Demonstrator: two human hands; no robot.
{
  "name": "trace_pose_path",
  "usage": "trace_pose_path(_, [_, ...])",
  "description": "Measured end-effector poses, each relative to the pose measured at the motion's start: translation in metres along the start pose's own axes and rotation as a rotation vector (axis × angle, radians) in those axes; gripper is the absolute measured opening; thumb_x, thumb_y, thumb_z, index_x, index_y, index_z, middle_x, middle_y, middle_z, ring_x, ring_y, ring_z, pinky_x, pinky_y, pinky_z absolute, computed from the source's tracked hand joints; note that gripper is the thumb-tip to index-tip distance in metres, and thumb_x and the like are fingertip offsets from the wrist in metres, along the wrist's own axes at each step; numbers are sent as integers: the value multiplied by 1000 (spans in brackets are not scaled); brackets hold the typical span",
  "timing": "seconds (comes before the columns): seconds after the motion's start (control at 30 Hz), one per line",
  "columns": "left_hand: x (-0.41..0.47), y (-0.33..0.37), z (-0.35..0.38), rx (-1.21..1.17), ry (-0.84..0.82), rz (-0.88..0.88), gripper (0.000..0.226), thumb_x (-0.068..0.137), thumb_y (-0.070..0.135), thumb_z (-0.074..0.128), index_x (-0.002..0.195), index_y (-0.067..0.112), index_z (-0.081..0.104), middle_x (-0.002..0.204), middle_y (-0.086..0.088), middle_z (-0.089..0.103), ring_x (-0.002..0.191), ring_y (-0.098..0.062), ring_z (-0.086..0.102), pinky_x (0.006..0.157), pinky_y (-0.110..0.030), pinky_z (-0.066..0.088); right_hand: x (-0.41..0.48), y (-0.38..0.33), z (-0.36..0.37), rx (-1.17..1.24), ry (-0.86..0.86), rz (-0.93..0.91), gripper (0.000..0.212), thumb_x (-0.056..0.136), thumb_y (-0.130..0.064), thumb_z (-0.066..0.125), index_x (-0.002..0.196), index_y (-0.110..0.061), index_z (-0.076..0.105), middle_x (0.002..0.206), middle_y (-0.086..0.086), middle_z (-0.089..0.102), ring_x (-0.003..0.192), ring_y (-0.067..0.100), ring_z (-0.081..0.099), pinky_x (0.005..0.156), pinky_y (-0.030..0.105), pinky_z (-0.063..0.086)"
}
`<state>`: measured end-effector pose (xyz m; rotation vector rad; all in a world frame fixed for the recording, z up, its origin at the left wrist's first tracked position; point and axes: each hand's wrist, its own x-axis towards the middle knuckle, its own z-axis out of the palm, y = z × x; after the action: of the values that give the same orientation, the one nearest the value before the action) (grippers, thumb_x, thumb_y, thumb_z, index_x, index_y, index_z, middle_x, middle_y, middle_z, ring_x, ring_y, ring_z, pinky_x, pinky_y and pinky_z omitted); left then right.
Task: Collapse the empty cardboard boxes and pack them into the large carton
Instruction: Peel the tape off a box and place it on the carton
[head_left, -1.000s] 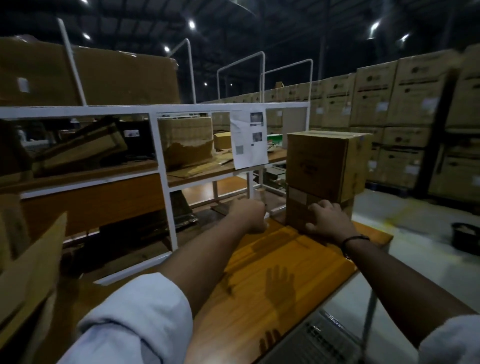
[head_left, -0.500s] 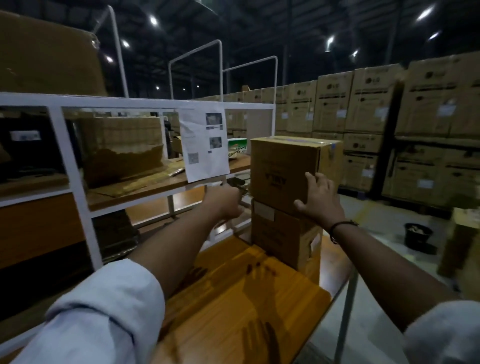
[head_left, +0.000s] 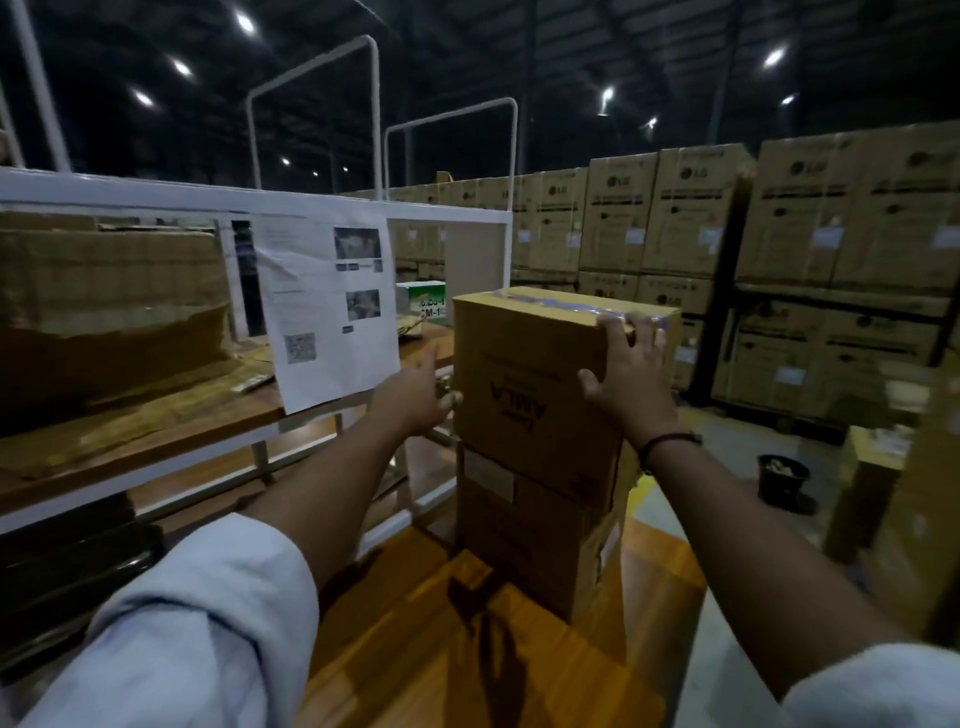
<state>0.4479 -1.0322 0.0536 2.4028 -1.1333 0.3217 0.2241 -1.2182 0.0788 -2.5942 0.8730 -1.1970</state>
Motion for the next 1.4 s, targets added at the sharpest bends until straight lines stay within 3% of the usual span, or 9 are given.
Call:
trace_pose_path(0.13, [28,5,9,-314,36,-9,113,85,75,61,160,38,-14,169,-13,19,151,-40,29,114,-64,36,-19,21,3,125,152,-104,65,85,-19,75,140,-29,41,156,8,23,147,41,25,109,59,44])
trace_pose_path(0.27, [29,10,14,-708,28,-9,124,70,87,66,159,42,-8,167,-7,27,149,-36,34,115,-65,36,-38,39,-5,332,224,-102,63,85,-11,74,140,-26,47,163,10,14,143,27,28,99,30,47])
trace_pose_path(0.4, [3,17,28,-877,54,-44,117,66,89,65,158,29,26,151,-3,50,132,-28,55,105,-57,50,-53,63,-7,469,238,-30,78,86,-21,78,149,-30,33,166,9,13,143,30,32,102,47,50])
trace_pose_path(0.47, [-12,20,36,-918,96,-54,107,69,86,67,154,30,33,147,-2,53,129,-24,57,102,-55,53,-56,70,-9,517,217,-30,91,87,-21,79,156,-28,21,159,-3,23,135,28,43,101,52,52])
trace_pose_path(0.53, [-31,21,42,-957,122,-67,99,74,81,69,153,31,34,147,-1,52,129,-22,57,101,-52,54,-57,72,-12,537,184,-35,98,87,-25,79,158,-31,13,159,2,30,129,35,53,96,57,55])
trace_pose_path(0.67, [-81,18,45,-983,240,-128,84,83,65,67,150,25,39,143,-1,56,128,-23,58,95,-42,56,-62,62,-18,569,119,-109,99,86,-27,79,159,-33,12,154,17,42,119,40,60,89,57,58])
trace_pose_path(0.9, [-186,3,17,-1019,452,-237,67,94,48,67,151,30,38,143,6,56,128,-17,59,95,-38,57,-90,21,-18,733,27,-296,97,87,-27,80,160,-27,16,159,2,34,125,24,54,95,41,54])
trace_pose_path(1.1, [-312,-26,-6,-794,599,-476,84,87,69,65,157,41,29,153,5,48,134,-18,53,101,-43,52,-140,-33,6,907,-171,-412,96,88,-26,79,158,-31,14,149,-9,35,121,12,50,90,34,53])
trace_pose_path(1.4, [-499,-44,-15,-549,754,-782,86,82,72,67,155,42,33,155,5,40,135,-19,50,99,-45,53,-259,-106,70,1135,-527,-406,99,88,-29,79,159,-34,10,154,-4,38,128,23,56,93,44,57])
